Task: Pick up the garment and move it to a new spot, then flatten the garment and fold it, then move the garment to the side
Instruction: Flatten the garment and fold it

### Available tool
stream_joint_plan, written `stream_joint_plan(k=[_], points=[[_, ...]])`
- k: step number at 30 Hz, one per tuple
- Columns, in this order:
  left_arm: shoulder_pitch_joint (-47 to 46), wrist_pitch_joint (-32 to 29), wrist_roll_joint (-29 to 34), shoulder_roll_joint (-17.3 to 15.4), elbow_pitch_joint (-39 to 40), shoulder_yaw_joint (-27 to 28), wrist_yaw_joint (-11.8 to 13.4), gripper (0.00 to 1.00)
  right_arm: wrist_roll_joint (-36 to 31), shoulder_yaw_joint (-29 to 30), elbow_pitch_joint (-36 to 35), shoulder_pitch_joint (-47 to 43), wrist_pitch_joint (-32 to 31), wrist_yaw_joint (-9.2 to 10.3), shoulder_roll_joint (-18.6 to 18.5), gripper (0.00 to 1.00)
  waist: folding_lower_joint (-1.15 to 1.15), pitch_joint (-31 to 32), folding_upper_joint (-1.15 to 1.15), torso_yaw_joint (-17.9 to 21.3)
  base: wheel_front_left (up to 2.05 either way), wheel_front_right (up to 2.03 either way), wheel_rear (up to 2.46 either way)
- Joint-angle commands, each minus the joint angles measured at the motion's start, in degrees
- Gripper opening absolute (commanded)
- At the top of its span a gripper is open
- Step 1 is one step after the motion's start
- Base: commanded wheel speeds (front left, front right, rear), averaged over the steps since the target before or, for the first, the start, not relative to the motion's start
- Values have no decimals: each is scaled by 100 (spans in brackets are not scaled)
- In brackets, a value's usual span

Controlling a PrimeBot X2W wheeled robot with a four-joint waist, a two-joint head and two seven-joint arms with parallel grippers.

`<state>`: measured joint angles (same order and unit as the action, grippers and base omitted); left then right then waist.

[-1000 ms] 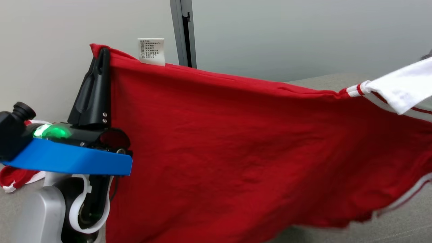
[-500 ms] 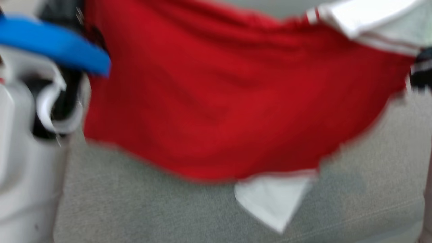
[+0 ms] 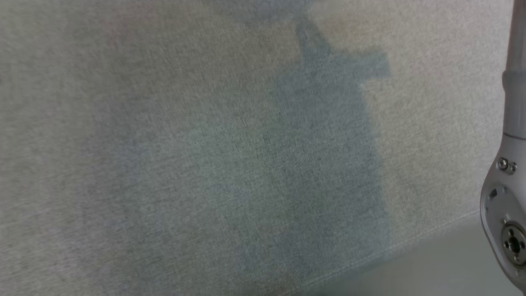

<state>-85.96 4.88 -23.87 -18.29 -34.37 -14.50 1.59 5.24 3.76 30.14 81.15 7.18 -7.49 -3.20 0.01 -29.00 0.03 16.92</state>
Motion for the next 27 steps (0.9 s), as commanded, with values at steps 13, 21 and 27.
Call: stream_joint_plan(k=[13, 21, 27], points=[[235, 899, -191, 256, -1343, -46, -505, 0, 1159, -857, 528, -666, 810, -1, 17, 0, -1, -1149, -3, -187, 0, 0, 0], [1412, 1028, -475, 329, -976, 79, -735, 0, 1043, -645, -778, -2267, 807, -2, 23, 0, -1, -795, -3, -415, 0, 0, 0], [2905, 1035, -571, 470, -16, 429, -703, 0, 1190, -535, -1578, -3731, 807, -2, -98, 0, -1, -247, -3, -614, 0, 0, 0]])
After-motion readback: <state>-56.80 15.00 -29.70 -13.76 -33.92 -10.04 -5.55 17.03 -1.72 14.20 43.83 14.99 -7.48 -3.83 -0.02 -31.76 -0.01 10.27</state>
